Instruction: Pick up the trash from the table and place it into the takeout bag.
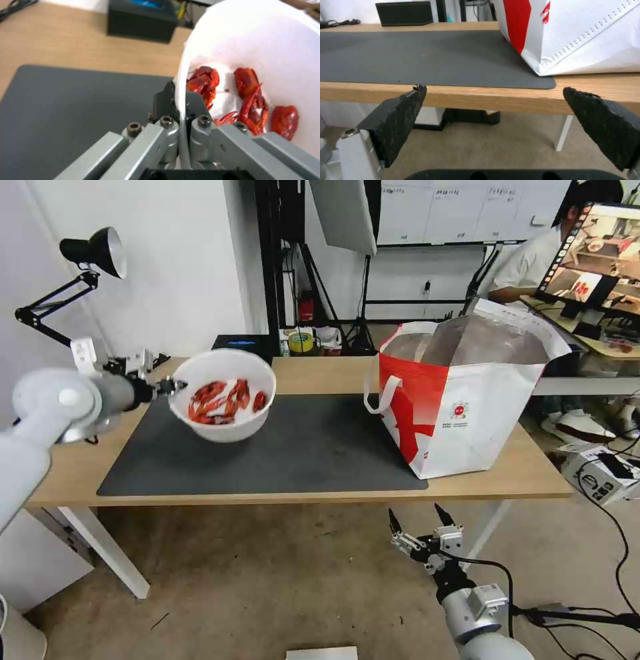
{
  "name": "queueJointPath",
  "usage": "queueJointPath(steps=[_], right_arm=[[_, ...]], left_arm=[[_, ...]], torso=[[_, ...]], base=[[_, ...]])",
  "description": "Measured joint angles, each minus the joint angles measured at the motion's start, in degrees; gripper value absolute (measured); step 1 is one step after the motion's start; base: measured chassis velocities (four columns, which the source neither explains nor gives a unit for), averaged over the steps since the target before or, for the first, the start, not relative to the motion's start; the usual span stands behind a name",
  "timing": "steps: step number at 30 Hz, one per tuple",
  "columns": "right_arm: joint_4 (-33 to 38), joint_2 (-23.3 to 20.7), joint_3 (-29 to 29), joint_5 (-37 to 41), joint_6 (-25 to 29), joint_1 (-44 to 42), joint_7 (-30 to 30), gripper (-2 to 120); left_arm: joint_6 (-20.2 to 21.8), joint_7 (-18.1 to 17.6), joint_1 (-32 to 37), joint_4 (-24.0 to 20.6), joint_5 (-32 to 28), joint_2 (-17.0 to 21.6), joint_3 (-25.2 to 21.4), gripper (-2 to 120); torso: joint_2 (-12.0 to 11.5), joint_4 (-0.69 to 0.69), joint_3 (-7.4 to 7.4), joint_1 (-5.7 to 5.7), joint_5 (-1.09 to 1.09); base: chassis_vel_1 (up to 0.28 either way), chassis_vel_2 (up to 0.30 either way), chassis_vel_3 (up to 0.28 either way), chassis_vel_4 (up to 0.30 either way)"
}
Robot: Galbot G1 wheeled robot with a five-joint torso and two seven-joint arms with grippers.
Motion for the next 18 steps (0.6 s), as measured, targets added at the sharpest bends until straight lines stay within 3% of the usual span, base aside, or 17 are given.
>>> queueJointPath(steps=[8,18], right_arm=[[0.00,0.00,0.00,0.00,0.00,0.00,0.00,100],[0.00,0.00,0.00,0.00,0.00,0.01,0.00,100]], left_arm=[[0.32,-1.66,-11.31,-0.20,-3.18,-3.21,10.04,0],[0.64,-1.88,-20.43,2.24,-3.37,-9.61,17.02,0]], torso=[[0.00,0.00,0.00,0.01,-0.01],[0.00,-0.01,0.01,0.01,0.00]], base=[[0.000,0.000,0.000,0.000],[0.000,0.000,0.000,0.000]])
